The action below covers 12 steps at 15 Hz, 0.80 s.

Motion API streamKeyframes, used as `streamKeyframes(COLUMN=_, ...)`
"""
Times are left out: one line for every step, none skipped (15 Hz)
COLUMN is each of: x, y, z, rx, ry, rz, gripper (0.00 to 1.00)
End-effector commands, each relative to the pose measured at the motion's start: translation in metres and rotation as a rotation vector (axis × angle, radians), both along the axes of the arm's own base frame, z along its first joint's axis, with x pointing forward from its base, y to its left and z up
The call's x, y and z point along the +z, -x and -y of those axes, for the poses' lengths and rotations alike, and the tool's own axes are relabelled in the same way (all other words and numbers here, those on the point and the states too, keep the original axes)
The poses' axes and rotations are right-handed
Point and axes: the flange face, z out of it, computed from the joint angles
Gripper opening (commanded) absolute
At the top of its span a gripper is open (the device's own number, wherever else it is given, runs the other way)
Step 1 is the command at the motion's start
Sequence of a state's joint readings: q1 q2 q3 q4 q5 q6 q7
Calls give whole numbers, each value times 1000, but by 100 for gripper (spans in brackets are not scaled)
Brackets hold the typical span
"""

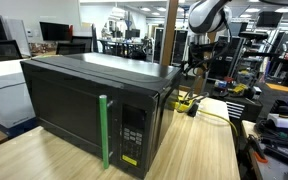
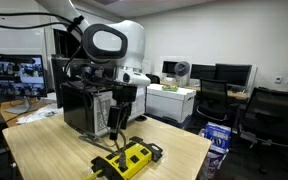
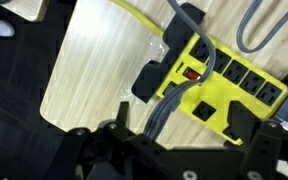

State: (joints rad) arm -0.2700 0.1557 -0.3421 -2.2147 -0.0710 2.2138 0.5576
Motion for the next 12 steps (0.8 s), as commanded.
streamKeyframes(x=-10, y=11, z=-10, rx=-11, ry=-24, rz=-1, gripper=100)
streamKeyframes(x=-11, y=13, z=-11, rx=-11, ry=-28, rz=-6, gripper=100)
streamKeyframes(x=-12, y=15, z=-12, rx=-13, ry=-28, rz=-9, gripper=100)
streamKeyframes(x=-12, y=15, z=-12, rx=-15, ry=-24, rz=-11, gripper=100)
streamKeyframes(x=-11, y=15, z=-12, rx=-16, ry=-22, rz=-8, gripper=100)
streamKeyframes(x=-10, y=15, z=-12, rx=-13, ry=-24, rz=-7, gripper=100)
streamKeyframes(x=-9, y=15, z=-13, rx=-6, ry=-29, rz=-6, gripper=100)
streamKeyframes(x=-8, y=14, z=-13, rx=1, ry=-36, rz=-5, gripper=100)
streamKeyframes(x=-5, y=13, z=-15, rx=15, ry=-43, rz=-5, gripper=100)
streamKeyframes(x=1, y=11, z=-19, rx=36, ry=-43, rz=3, gripper=100)
streamKeyframes(x=5, y=9, z=-22, rx=45, ry=-33, rz=9, gripper=100)
streamKeyframes(x=11, y=8, z=-25, rx=52, ry=-28, rz=18, gripper=100)
